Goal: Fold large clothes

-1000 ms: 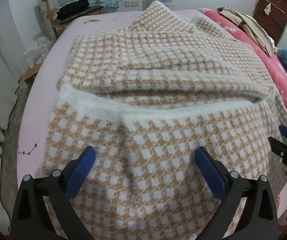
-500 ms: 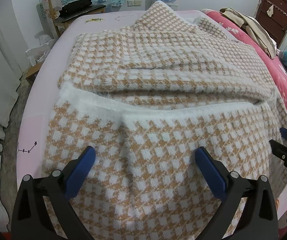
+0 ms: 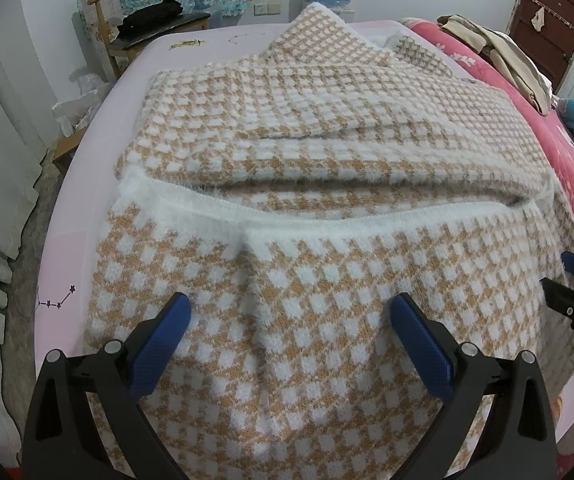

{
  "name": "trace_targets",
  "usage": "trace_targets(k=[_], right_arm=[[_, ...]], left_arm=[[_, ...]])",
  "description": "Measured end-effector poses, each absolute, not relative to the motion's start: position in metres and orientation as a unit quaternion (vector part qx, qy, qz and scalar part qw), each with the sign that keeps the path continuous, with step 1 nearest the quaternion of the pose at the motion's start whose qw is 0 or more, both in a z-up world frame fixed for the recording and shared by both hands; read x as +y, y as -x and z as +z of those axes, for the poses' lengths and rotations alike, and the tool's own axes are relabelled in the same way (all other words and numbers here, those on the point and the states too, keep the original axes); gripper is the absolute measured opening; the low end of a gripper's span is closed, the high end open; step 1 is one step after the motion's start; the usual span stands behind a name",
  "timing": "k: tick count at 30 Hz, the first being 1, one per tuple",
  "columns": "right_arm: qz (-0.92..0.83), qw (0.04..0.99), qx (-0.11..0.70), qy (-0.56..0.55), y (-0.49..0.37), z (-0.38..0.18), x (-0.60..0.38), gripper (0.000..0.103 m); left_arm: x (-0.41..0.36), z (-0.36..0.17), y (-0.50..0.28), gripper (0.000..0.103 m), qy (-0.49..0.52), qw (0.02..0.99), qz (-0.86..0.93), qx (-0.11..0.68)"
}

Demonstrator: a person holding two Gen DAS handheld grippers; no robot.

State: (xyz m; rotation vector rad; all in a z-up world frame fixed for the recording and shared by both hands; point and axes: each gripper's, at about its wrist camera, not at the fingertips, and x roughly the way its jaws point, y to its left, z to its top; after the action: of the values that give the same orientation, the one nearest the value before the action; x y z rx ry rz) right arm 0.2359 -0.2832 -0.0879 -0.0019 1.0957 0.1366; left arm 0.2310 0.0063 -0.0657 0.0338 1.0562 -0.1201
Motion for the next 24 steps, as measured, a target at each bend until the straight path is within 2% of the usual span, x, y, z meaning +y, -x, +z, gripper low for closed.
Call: trace_targets(k=[4,7,11,14,20,24], right_arm=[[0.082,0.859,0.505,-0.006,-0.242,-0.062,-0.284,0.095],[0.109,0.880,0.463,0.001,-0.254,-0.021,-0.284,0.095],[0.147,0.896,0.419,0.011,-0.297,0.026,-0.286,0.095],[0.169,0.901,0.400,0.002,-0.338,0.045,-0.288,0.095],[0.163,0.890,0.423,-0.043,-0.472,0.046,-0.293,0.095],[0.146,0.869,0.465,-0.085,-0.544,0.021,-0.294,0.086]], left_arm=[[0.016,-0.050,-0.231,0.099,-0.011,0.862,-0.086,0.500],[0.024,-0.014,-0.239,0.099,-0.028,0.884,-0.098,0.455],[0.025,0.042,-0.289,0.099,-0.038,0.907,-0.122,0.401],[0.017,0.065,-0.347,0.099,-0.027,0.915,-0.142,0.377],[-0.006,0.057,-0.476,0.097,0.016,0.912,-0.138,0.385],[-0.009,0.026,-0.554,0.085,0.095,0.879,-0.122,0.451]])
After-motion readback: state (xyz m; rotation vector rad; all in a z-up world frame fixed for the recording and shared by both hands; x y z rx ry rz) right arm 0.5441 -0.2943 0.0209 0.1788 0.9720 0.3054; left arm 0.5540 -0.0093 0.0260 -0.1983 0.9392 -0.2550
